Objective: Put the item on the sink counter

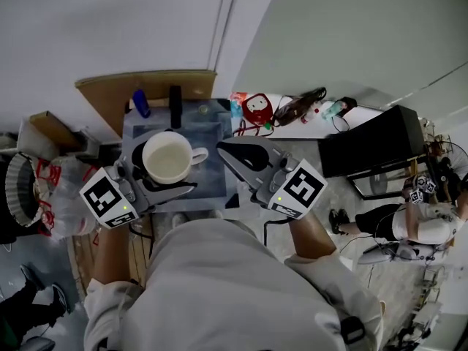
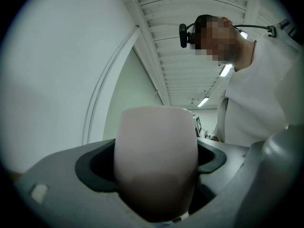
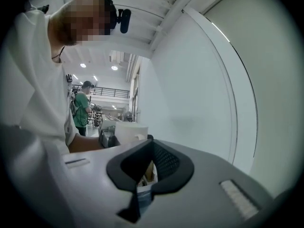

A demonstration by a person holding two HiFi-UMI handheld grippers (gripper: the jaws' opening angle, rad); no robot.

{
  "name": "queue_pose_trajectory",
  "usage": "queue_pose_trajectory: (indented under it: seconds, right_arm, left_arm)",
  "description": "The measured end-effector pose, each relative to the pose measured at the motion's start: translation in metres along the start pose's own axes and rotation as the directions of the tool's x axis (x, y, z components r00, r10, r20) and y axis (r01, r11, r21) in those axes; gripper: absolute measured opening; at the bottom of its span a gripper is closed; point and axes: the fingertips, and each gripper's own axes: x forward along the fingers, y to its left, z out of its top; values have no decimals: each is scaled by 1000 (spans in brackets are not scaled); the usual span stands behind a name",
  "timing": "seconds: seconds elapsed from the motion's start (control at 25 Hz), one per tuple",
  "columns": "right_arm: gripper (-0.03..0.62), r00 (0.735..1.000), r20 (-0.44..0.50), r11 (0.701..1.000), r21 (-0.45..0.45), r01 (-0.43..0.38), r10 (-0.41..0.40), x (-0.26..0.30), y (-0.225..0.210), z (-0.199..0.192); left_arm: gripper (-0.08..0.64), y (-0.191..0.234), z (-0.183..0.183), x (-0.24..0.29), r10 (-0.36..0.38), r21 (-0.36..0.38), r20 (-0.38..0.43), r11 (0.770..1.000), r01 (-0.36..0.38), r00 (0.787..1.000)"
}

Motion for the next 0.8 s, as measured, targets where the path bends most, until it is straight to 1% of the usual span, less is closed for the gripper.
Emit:
queue_pose_trajectory:
  seconds: [0.24, 0.28, 0.4, 0.48, 0.68, 0.8]
  right_arm:
    - [13, 993, 8, 993, 26, -116, 116, 1, -5, 2]
    - [30, 989, 3, 989, 25, -145, 145, 2, -4, 1]
    - [106, 971, -20, 971, 22, -237, 238, 5, 4, -2]
    - [137, 958, -32, 959, 17, -284, 284, 7, 8, -3]
    - [137, 939, -40, 940, 2, -341, 341, 10, 14, 1]
    - [119, 923, -31, 924, 24, -383, 383, 11, 21, 8]
  left_arm:
    - [469, 3, -1, 10, 6, 0, -11, 1000, -6, 1000]
    - [469, 5, -1, 11, 7, 0, -12, 1000, -7, 1000]
    - [469, 6, -3, 13, 0, 1, -17, 1000, 0, 1000]
    - [469, 5, -4, 15, -11, 2, -20, 1000, 11, 1000]
    - [469, -1, -1, 20, -41, 12, -19, 999, 41, 999]
    - [469, -6, 0, 22, -64, 15, -19, 998, 64, 998]
